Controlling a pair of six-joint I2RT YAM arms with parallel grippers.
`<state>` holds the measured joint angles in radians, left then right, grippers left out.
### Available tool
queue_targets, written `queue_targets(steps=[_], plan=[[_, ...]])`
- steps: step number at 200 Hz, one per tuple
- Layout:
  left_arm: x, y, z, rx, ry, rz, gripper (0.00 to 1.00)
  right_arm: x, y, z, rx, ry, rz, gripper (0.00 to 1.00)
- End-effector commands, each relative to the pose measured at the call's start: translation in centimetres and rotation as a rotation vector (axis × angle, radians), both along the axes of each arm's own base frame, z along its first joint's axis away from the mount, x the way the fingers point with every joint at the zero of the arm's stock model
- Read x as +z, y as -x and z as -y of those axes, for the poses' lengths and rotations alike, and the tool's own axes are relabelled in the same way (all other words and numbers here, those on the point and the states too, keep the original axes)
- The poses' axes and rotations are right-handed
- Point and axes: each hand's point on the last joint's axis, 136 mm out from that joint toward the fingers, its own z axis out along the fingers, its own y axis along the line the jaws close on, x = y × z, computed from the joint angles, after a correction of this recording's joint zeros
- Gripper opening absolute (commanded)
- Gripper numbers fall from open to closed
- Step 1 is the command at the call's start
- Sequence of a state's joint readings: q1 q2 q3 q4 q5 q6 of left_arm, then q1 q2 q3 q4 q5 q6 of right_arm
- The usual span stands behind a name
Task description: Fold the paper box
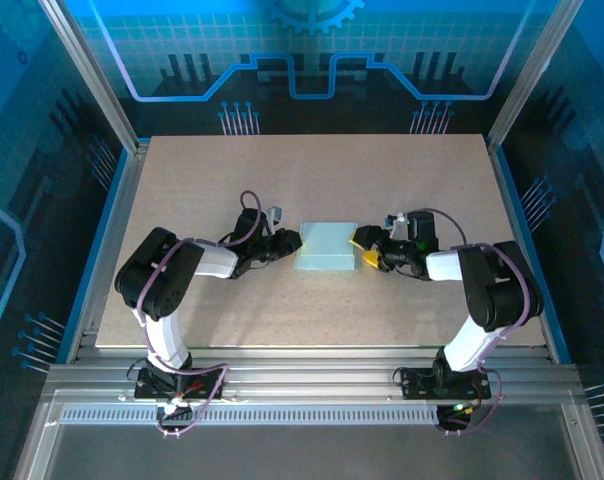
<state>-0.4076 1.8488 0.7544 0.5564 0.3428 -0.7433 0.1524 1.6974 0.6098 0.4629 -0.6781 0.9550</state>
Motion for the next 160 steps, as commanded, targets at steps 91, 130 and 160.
queue_targets(steps=[91, 130, 160], plan=[[-7.5, 4.8, -3.9, 0.051, -0.171, -0.278, 0.23, 1.4, -1.4, -3.0, 0.055, -0.086, 0.022, 0.57], [-7.4, 4.6, -3.8, 0.05, -0.169, -0.277, 0.23, 1.7, -1.2, -3.2, 0.08, -0.113, 0.018, 0.42], [-7.2, 4.5, -3.8, 0.053, -0.167, -0.265, 0.28, 1.8, -1.3, -3.1, 0.073, -0.122, 0.011, 0.33]])
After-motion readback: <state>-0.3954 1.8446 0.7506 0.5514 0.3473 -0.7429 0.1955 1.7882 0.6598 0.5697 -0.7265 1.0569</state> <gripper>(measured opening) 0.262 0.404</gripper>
